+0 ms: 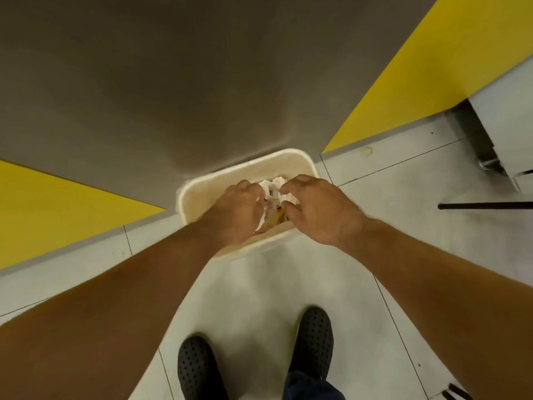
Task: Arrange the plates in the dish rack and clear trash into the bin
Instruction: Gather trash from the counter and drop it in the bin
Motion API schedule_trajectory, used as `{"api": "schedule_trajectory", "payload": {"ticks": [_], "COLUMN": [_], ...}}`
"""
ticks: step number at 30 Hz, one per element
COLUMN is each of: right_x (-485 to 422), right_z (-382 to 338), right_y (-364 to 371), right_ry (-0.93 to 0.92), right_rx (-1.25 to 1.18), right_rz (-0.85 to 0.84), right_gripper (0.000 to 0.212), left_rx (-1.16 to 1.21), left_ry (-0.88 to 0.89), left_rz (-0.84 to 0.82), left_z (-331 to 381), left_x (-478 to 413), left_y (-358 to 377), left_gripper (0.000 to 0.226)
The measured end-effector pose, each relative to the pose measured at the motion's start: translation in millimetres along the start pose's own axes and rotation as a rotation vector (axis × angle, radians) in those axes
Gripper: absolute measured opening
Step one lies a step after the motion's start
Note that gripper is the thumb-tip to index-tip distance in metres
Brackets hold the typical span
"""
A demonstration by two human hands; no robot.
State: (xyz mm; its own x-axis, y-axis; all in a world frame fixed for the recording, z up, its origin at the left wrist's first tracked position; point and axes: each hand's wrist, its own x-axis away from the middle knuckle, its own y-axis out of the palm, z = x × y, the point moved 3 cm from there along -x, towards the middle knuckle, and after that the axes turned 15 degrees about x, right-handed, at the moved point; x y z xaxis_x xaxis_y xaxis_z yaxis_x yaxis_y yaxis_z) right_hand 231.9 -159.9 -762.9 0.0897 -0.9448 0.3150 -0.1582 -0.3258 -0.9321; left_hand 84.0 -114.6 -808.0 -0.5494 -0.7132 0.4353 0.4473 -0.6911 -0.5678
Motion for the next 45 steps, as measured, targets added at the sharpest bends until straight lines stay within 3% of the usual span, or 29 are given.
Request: {"api": "schedule_trajectory", "payload": {"ticks": [4,7,11,15,20,25,35,45], "right_x": [2,6,13,24,56,95,176,215], "right_z": [0,-1,-4,-10,-25,-47,-75,-86], "right_y": [-3,-9,-34,-74,-146,-242,-467,-600], "right_ry": [0.008,0.019,0.057,0.1,0.121,0.129,0.035,-0.032], "right_rx": [-0.041,-0.049,-0.097,-0.115,-0.157,-0.193,-0.268,-0.152], "right_rz": [0.025,0.036,0.044,0.063,0.118,0.218,0.441,0.543], "right_gripper": [0.031,0.032,0.032,0.035,0.033,0.025,0.019,0.022], "left_rx": [-0.156,-0.179,-0.176,-0.188,-0.152,-0.182,-0.207,-0.208], "left_ry": [-0.174,-0.269,-0.144,0.037,0.127,0.275,0.535,0.518], "left_rz": [-0.299,-0.345,-0.153,0.018,0.178,0.229,0.375,0.565], "left_z": [-15,-22,1,46,120,214,403,491], "left_x": [-26,-29,-15,33,113,185,296,332], "left_y": [33,29,-12,-62,-127,-186,-315,-394], "left_gripper": [0.024,0.032,0.047,0.041,0.037,0.043,0.019,0.032]}}
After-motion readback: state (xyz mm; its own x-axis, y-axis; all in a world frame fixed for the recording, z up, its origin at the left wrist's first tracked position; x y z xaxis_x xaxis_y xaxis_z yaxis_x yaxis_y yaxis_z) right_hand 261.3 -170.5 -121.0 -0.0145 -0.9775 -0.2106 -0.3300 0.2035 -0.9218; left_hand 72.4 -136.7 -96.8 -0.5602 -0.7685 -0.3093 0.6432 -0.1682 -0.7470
